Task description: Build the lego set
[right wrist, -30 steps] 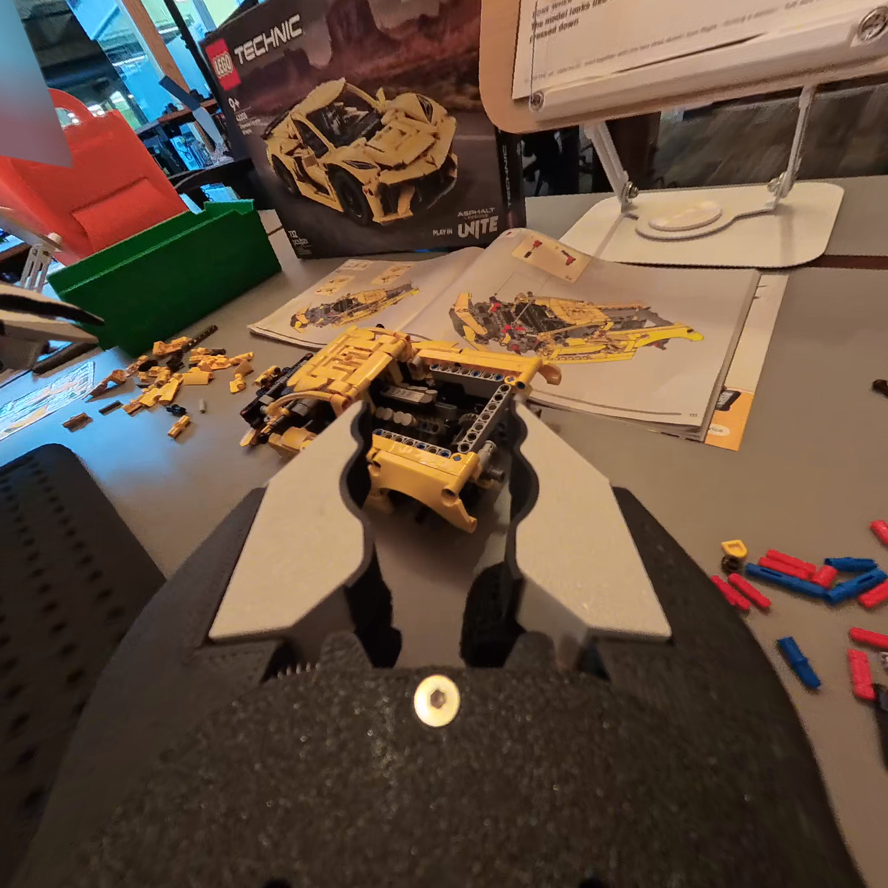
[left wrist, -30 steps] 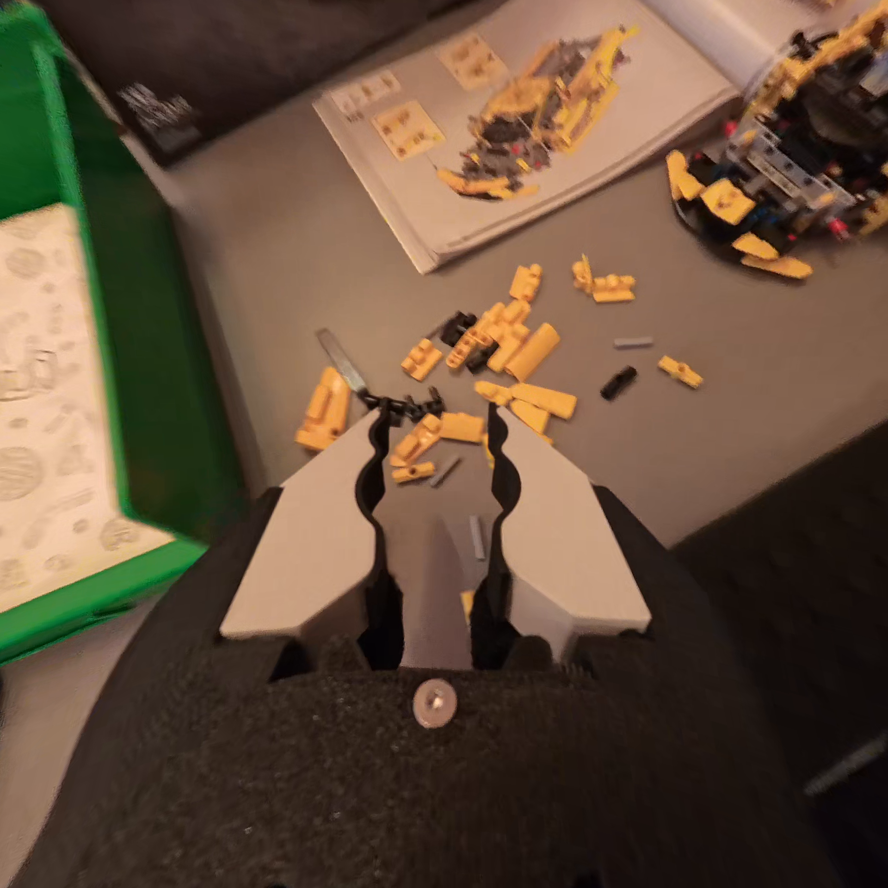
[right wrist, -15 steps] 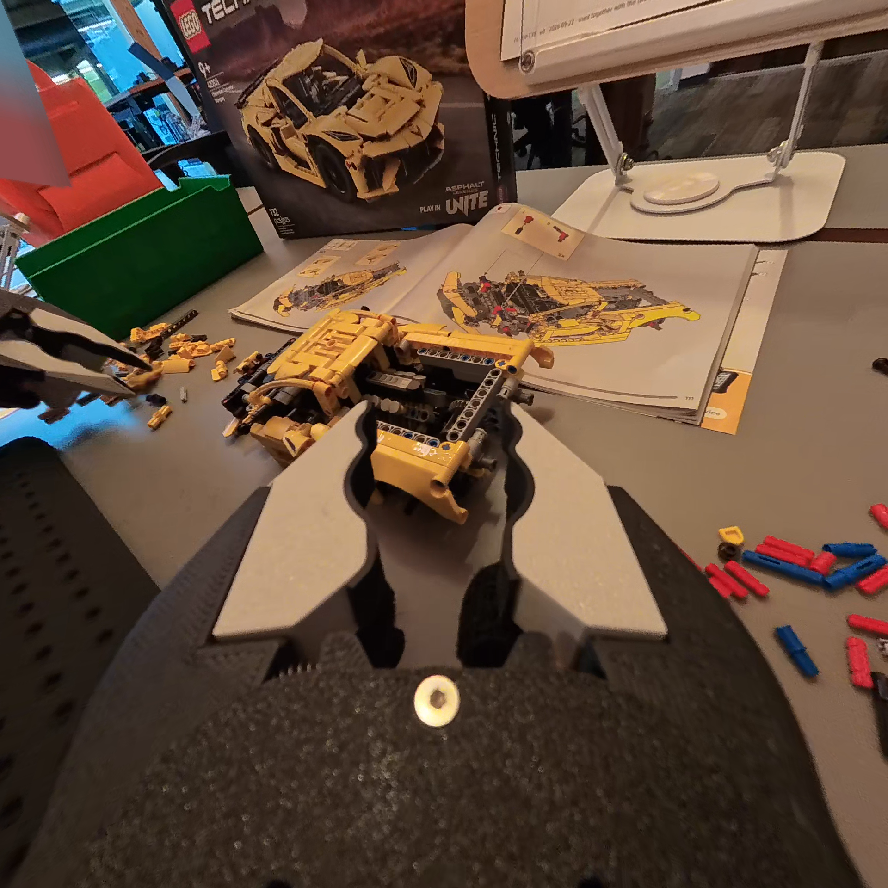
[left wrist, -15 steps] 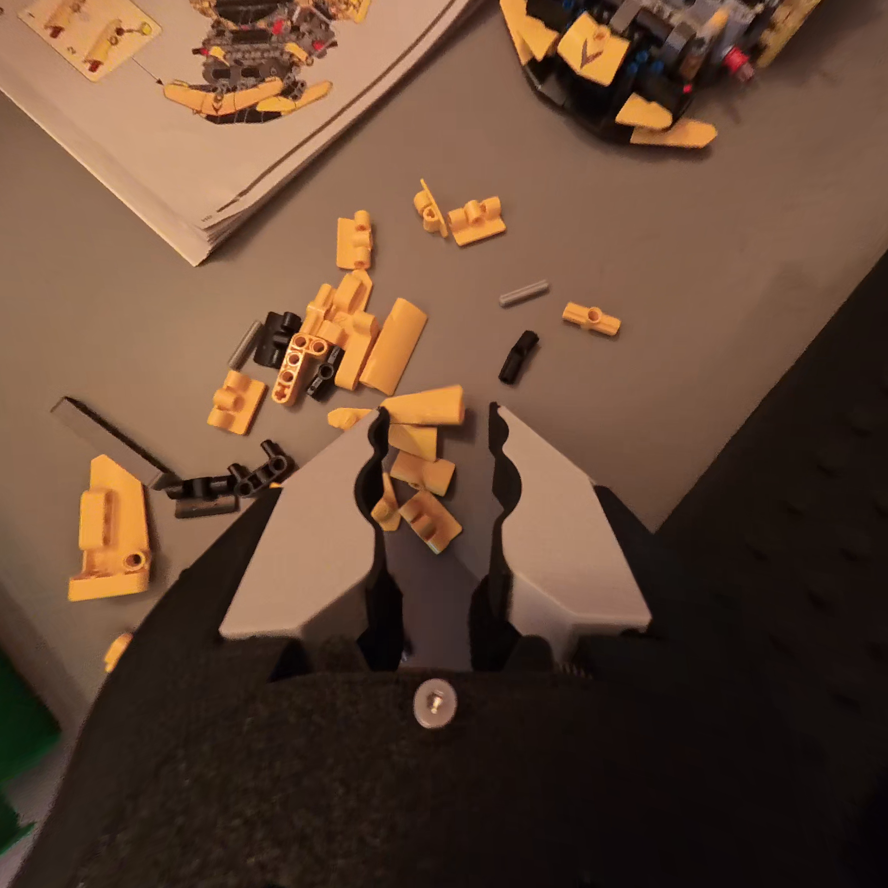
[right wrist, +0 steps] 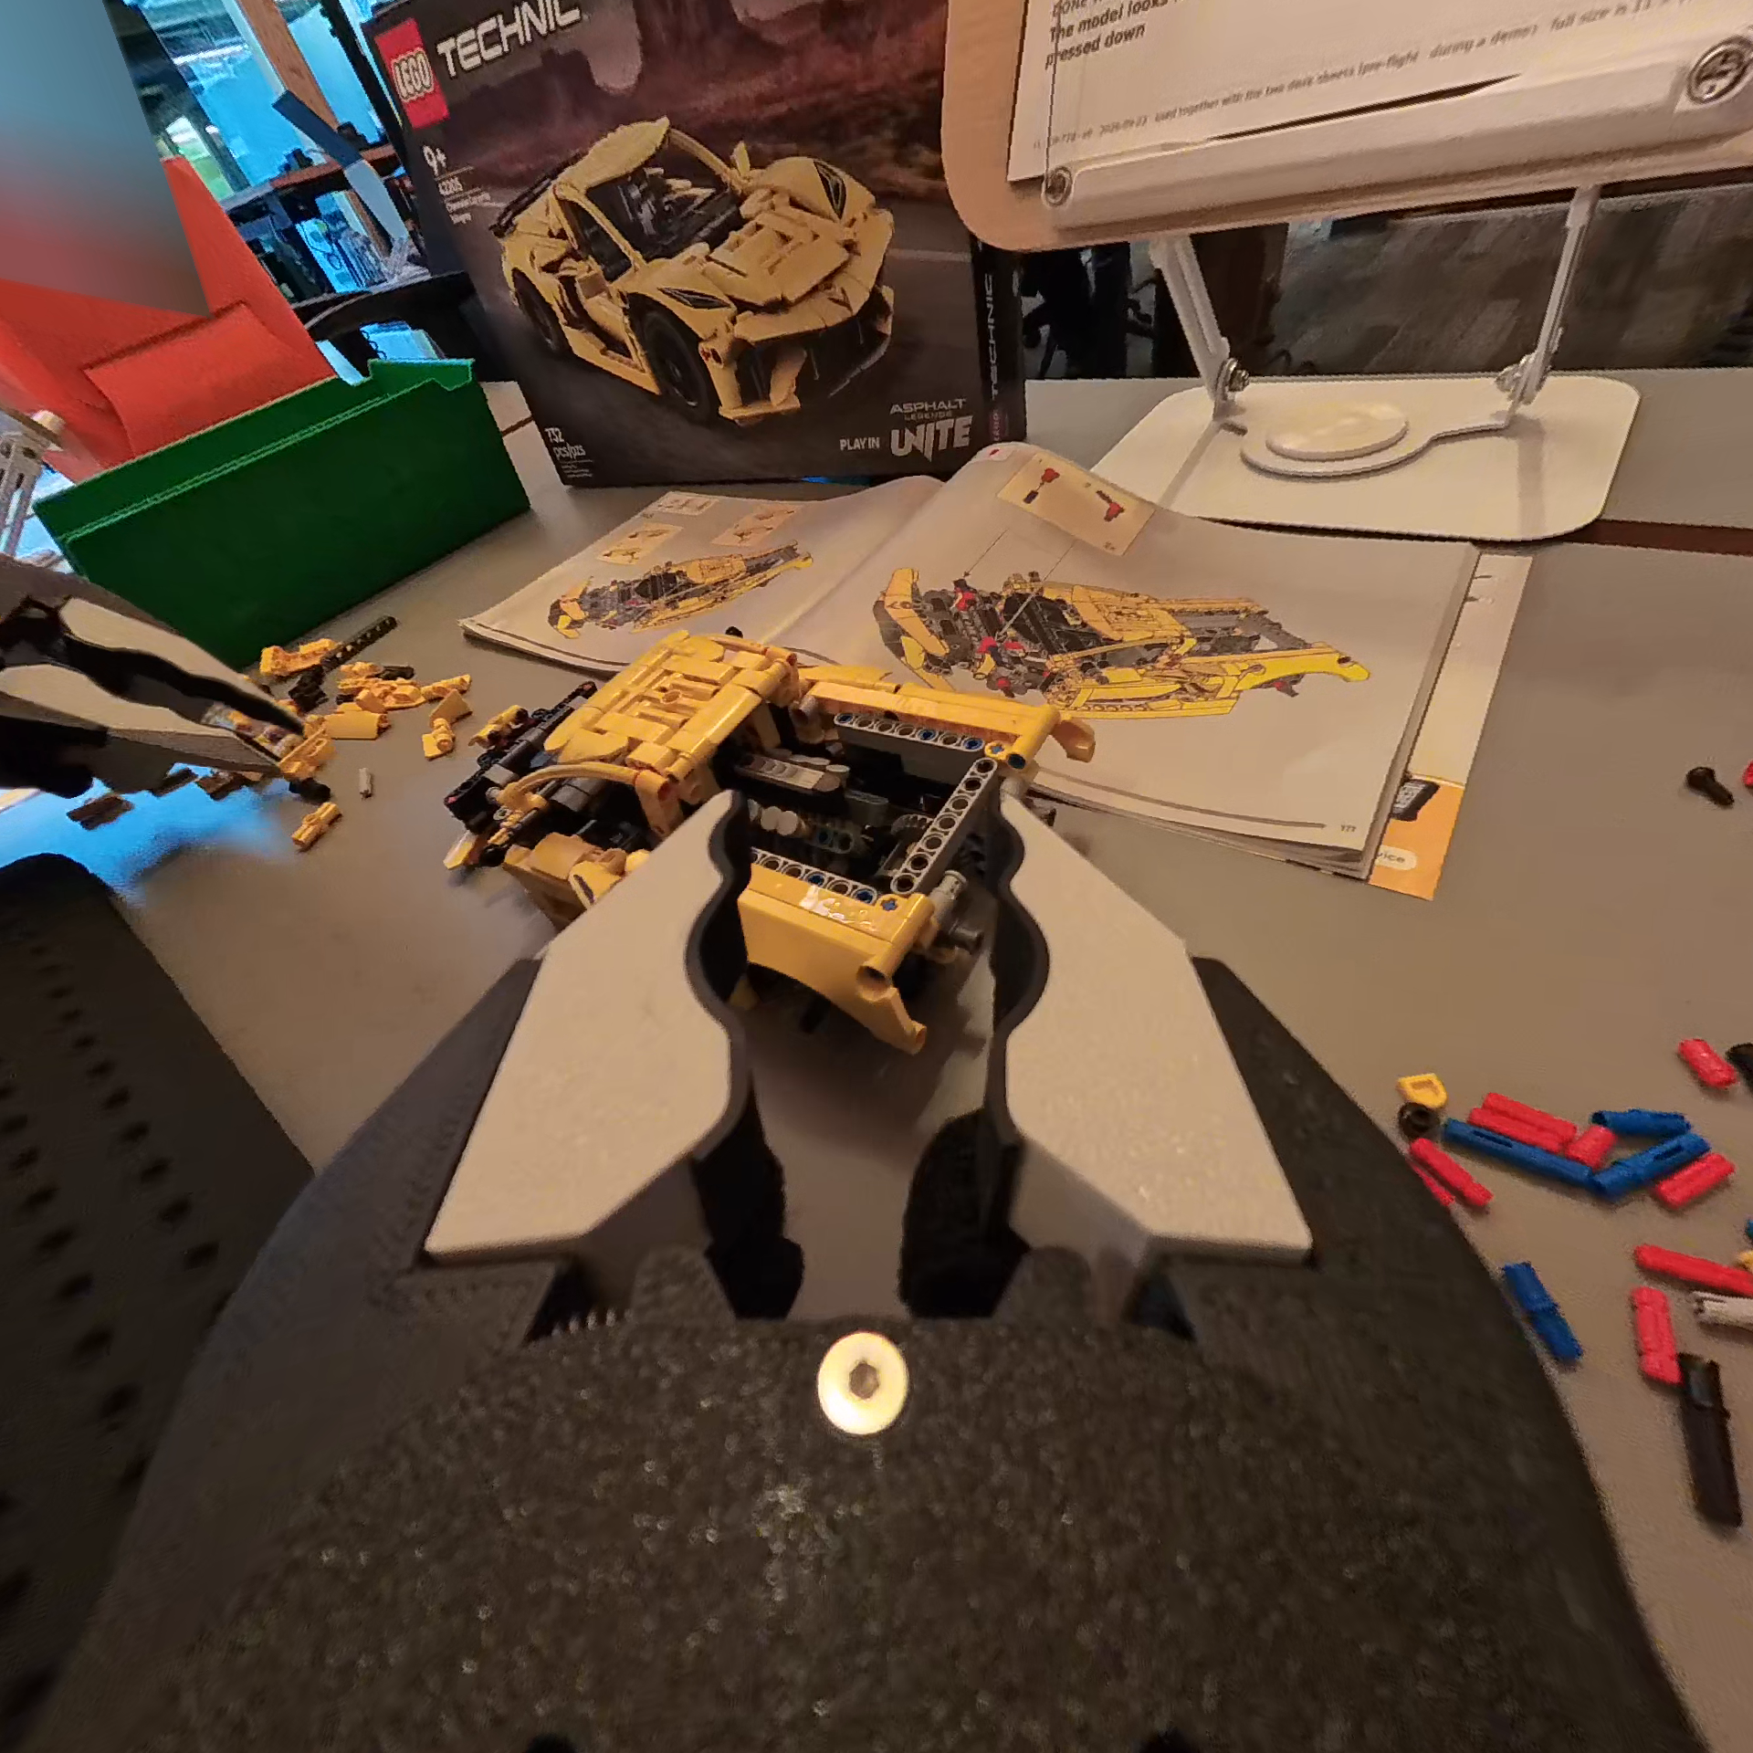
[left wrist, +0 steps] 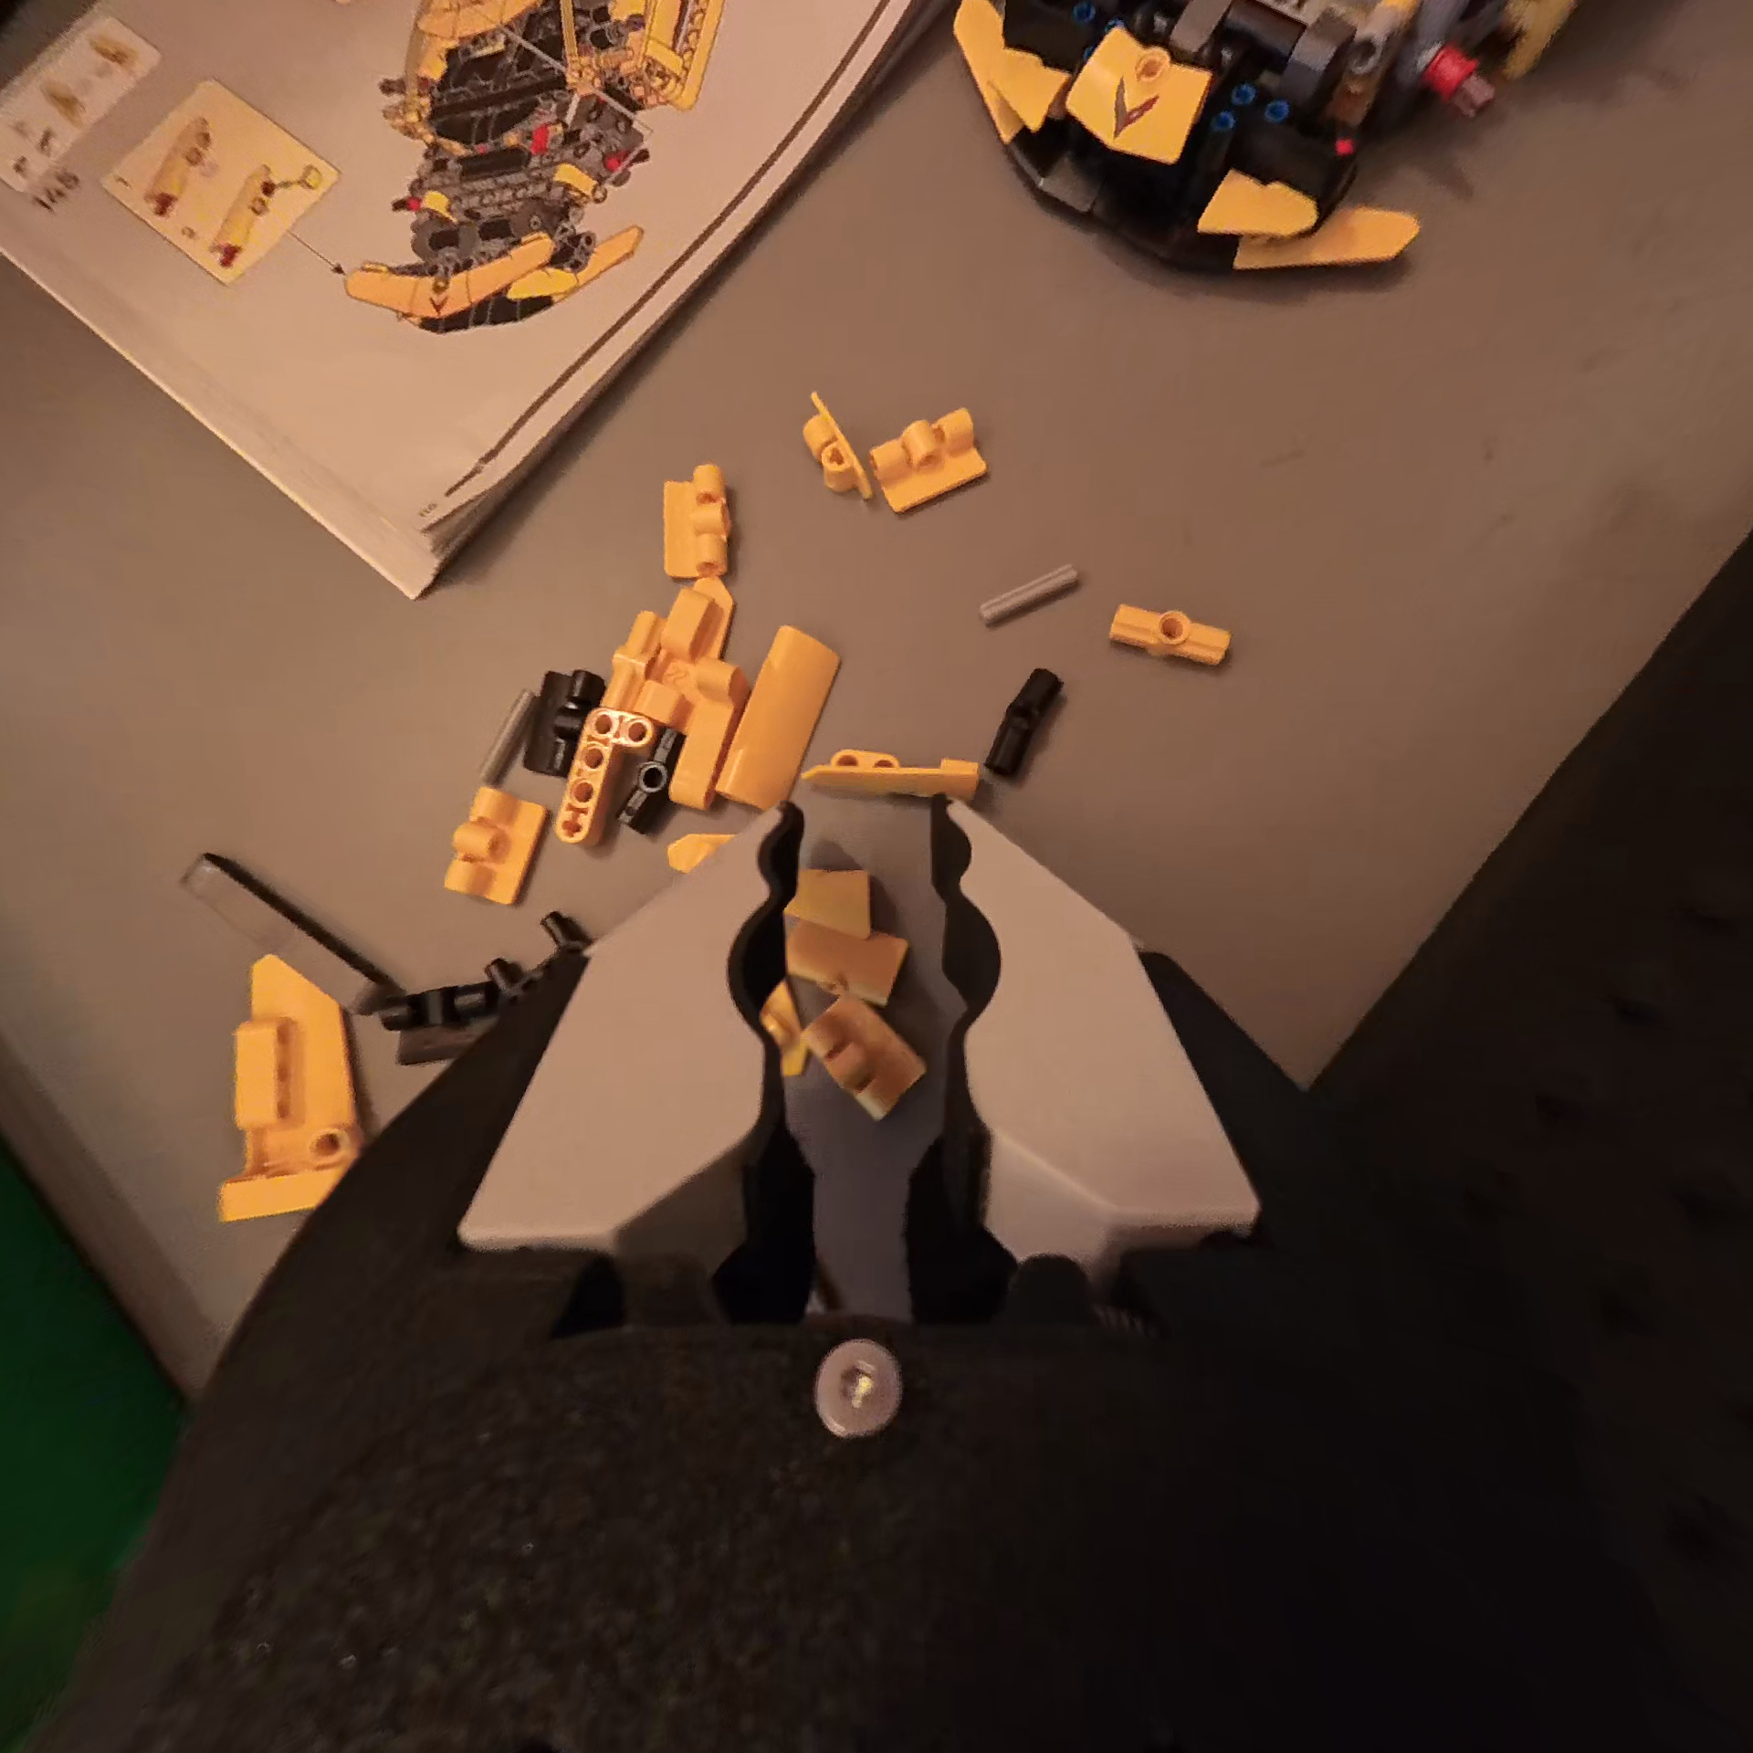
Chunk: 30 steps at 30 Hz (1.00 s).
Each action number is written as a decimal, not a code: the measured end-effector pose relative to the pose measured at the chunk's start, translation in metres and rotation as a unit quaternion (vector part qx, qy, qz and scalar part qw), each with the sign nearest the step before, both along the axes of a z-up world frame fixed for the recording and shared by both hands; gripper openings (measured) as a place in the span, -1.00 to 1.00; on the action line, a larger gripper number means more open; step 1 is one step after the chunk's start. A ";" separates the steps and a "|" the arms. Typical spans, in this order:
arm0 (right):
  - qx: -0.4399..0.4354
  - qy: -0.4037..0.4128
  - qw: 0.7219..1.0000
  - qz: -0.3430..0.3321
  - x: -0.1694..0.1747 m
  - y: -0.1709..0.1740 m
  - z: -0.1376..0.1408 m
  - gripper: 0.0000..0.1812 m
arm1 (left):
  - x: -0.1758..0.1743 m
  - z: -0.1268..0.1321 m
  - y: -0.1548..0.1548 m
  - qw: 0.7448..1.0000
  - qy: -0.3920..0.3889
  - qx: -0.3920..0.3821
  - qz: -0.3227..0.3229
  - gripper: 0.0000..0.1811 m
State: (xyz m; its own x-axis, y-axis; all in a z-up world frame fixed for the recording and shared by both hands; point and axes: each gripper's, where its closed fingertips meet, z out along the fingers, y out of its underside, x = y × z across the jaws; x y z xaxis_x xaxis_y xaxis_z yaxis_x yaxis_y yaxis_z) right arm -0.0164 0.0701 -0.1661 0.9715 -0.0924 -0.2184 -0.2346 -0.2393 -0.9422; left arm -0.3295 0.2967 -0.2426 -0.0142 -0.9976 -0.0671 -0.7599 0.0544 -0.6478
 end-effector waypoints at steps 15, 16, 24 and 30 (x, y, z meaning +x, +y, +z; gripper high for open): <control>0.004 0.008 1.000 0.011 -0.003 0.001 -0.001 -0.49 | -0.003 0.016 0.020 0.960 0.005 -0.179 0.214 -0.66; 0.006 0.011 1.000 0.012 -0.003 0.001 -0.001 -0.49 | -0.001 0.019 0.009 0.946 -0.004 -0.232 0.228 -0.66; 0.011 0.022 0.999 0.047 -0.013 0.005 -0.001 -0.49 | 0.011 0.009 -0.007 0.914 0.024 -0.264 0.307 -0.66; 0.036 0.042 0.997 0.045 -0.009 0.001 0.007 -0.49 | 0.012 -0.006 -0.005 0.921 0.069 -0.225 0.311 -0.83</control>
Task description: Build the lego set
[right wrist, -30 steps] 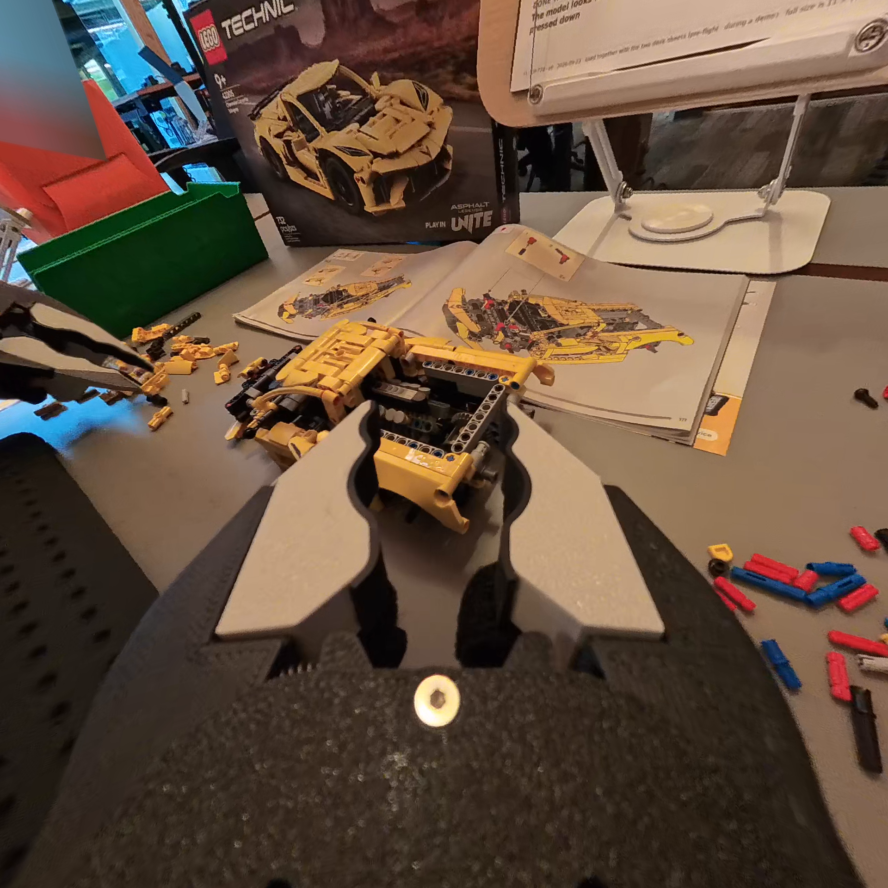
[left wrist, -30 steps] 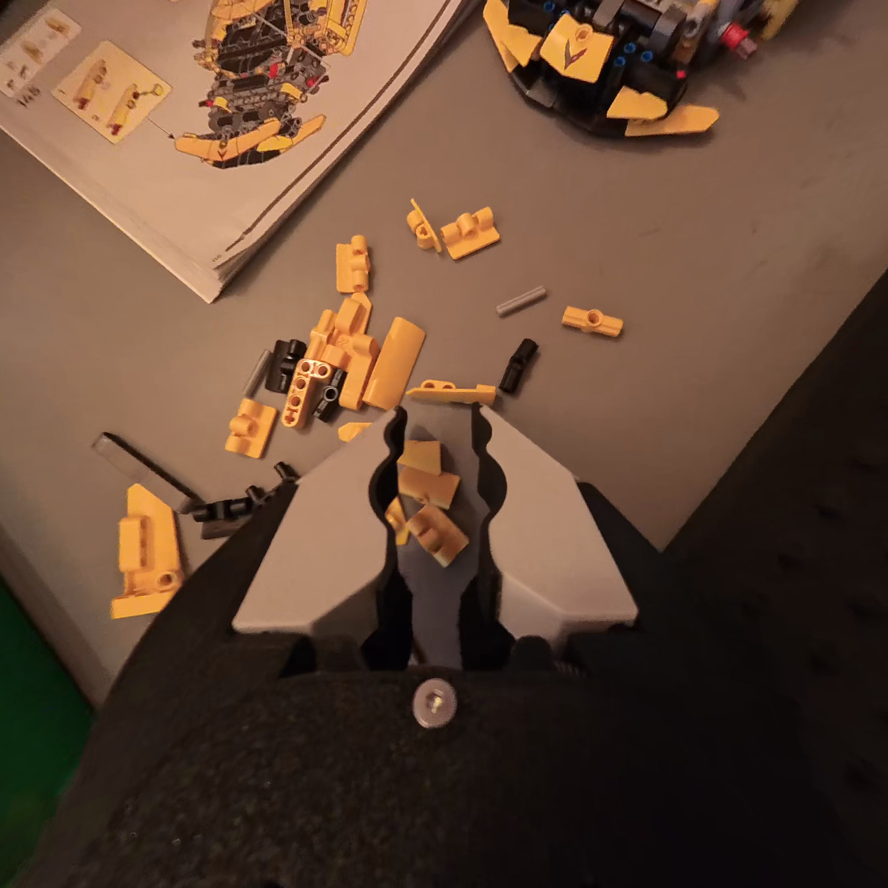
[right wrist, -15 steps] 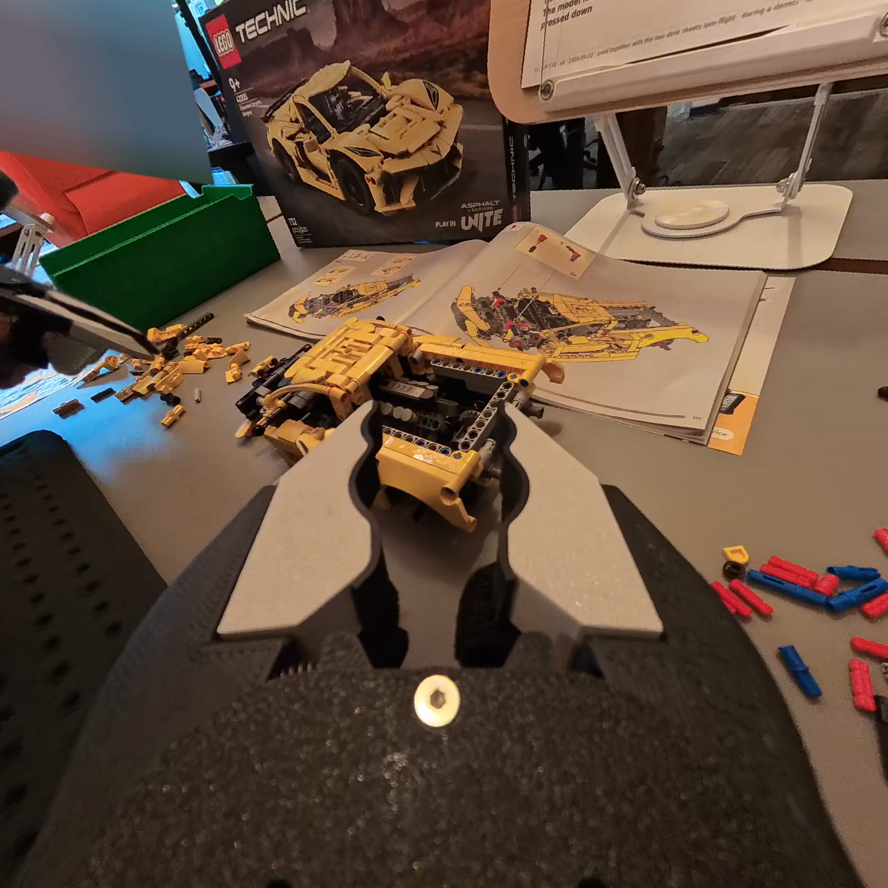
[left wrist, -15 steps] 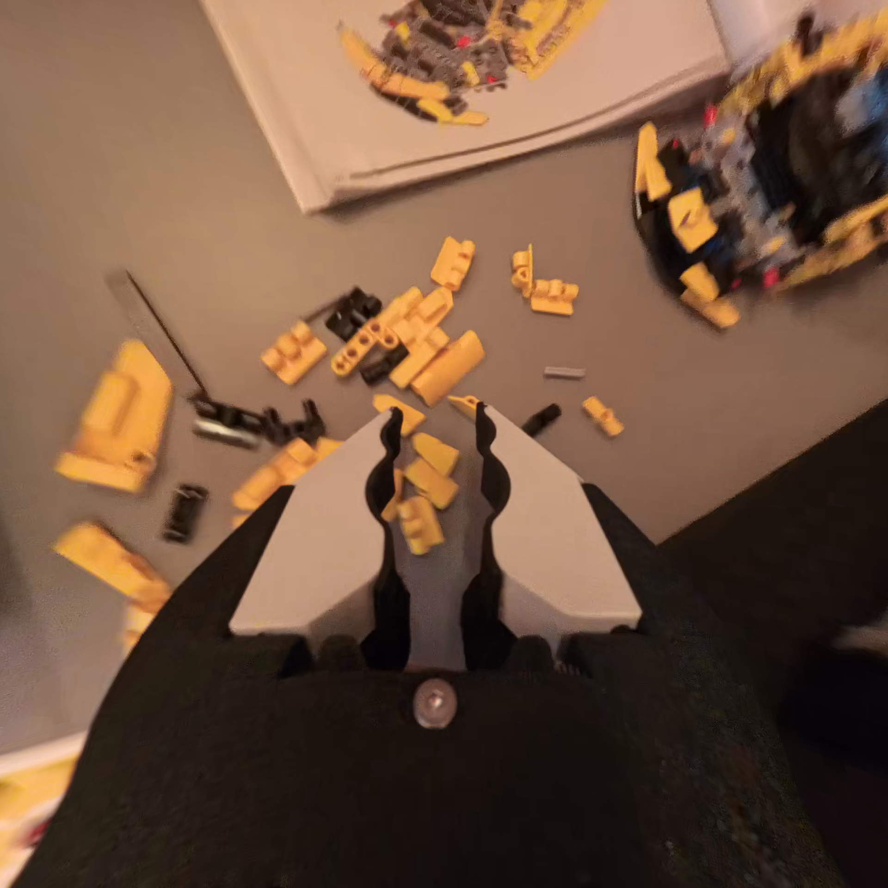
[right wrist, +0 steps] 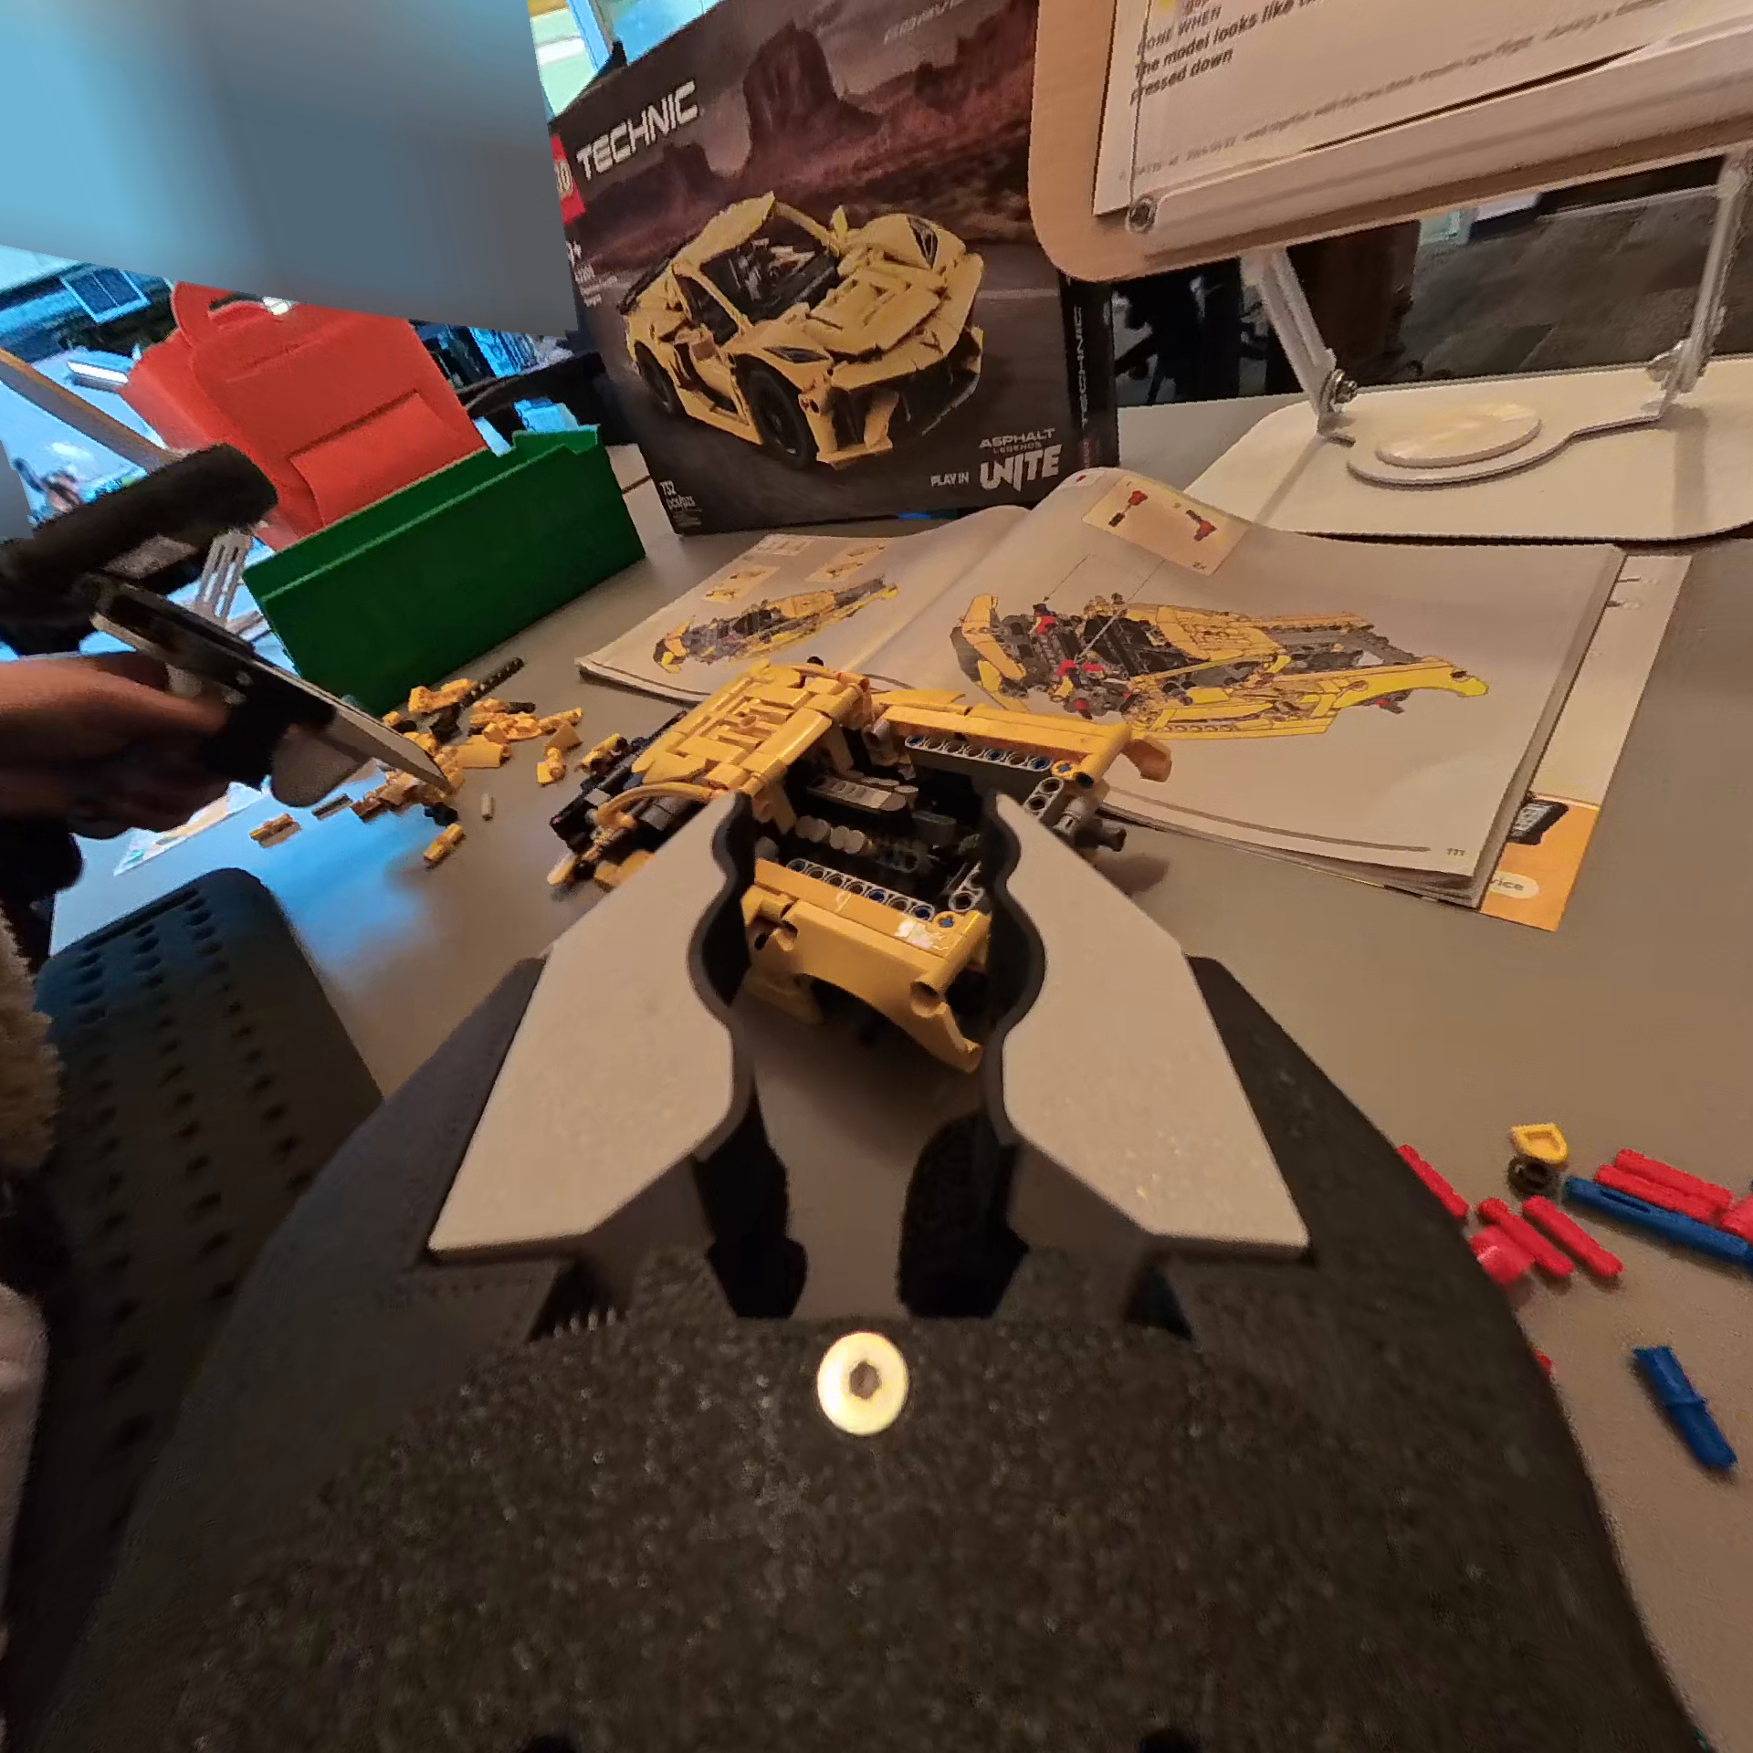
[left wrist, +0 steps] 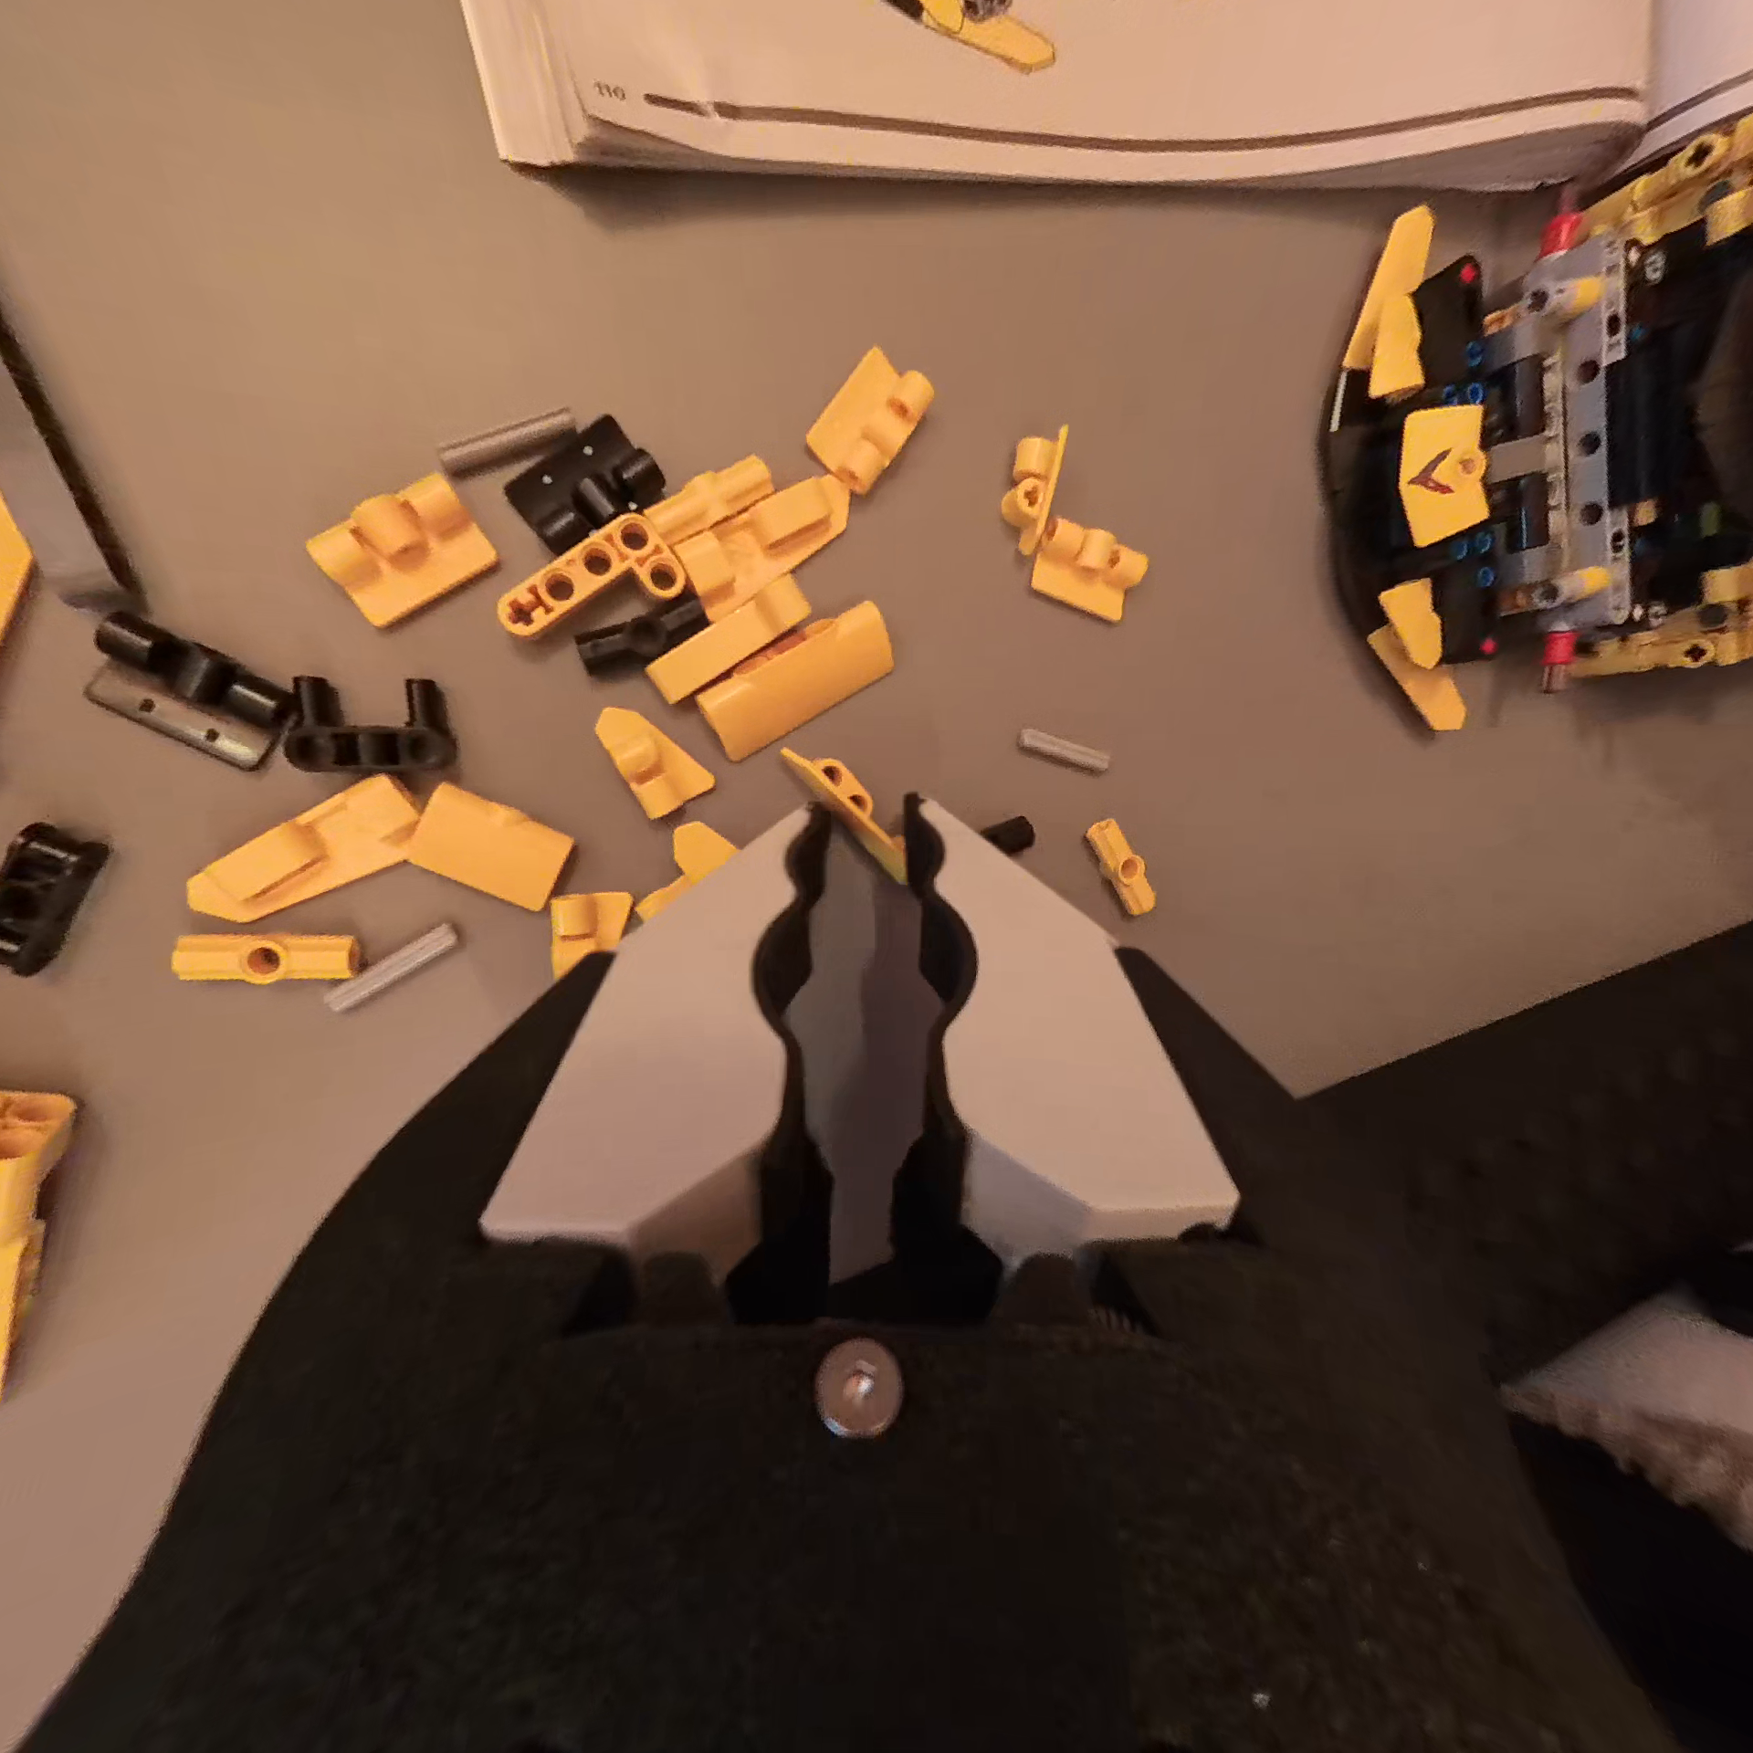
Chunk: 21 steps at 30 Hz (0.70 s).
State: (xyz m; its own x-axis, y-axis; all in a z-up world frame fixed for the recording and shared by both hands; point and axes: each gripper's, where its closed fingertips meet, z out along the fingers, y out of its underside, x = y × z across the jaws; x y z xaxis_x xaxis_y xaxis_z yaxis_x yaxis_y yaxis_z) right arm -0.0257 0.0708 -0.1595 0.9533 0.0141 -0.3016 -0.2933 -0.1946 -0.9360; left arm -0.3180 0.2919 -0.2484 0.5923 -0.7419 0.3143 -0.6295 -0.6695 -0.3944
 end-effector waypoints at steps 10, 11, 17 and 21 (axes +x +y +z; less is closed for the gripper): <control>0.010 0.016 1.000 0.001 0.002 -0.001 0.002 -0.50 | 0.027 0.047 0.004 0.989 -0.150 0.006 0.007 -0.94; 0.008 0.013 1.000 0.003 0.001 0.000 0.002 -0.50 | 0.042 0.059 -0.006 0.981 -0.195 -0.014 -0.008 -0.94; 0.000 -0.011 1.000 0.010 -0.005 0.002 0.000 -0.51 | 0.116 0.048 -0.135 0.943 -0.228 -0.159 -0.183 -0.93; 0.001 -0.017 1.000 0.011 -0.006 0.002 0.001 -0.51 | 0.126 0.022 -0.160 0.950 -0.176 -0.130 -0.224 -0.93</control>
